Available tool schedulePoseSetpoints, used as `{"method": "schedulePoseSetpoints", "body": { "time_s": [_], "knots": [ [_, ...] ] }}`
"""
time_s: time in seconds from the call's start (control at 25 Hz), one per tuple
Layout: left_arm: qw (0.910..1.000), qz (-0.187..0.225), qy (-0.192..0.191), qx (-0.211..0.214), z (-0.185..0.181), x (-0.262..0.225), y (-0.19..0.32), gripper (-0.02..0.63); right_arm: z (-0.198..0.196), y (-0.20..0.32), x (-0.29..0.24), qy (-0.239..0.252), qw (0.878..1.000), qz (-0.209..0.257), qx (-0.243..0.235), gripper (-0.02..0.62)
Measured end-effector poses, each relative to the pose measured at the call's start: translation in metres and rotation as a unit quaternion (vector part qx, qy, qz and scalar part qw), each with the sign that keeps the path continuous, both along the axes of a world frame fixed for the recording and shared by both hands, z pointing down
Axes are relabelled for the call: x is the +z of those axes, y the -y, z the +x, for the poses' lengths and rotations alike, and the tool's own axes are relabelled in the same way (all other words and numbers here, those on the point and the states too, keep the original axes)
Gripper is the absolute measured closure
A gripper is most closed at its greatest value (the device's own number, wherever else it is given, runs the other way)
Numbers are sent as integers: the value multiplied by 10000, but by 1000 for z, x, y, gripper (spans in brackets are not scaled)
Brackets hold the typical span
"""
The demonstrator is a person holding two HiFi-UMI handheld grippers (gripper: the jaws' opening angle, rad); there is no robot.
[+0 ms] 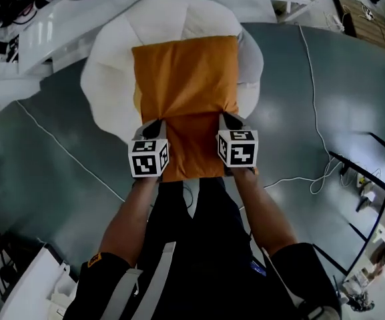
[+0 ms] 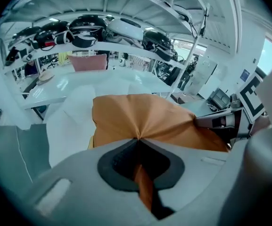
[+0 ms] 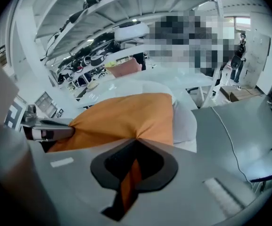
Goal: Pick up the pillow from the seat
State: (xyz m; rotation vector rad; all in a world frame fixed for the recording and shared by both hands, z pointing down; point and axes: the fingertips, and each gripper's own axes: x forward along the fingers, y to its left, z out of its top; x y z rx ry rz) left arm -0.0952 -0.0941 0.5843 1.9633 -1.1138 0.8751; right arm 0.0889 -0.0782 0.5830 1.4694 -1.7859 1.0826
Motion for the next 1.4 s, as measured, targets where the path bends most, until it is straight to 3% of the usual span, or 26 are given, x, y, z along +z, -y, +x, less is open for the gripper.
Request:
{"method": "schedulePoseSetpoints", "body": {
  "time_s": [0.4,0.88,1.4],
  "knots": [
    [9963,646,-31,-574,-12,-124,-16,600,-10,2,-122,46,9956,760,-539,586],
    [9842,1247,-190,-1239,-18,-217,-47,600,-17,-8,-215,91,9837,1416,-1103,586],
    [9750,1848,-470,-1141,-49,-287,-103,600,-47,-66,-289,-106,9736,1983,-1122,586]
  ]
}}
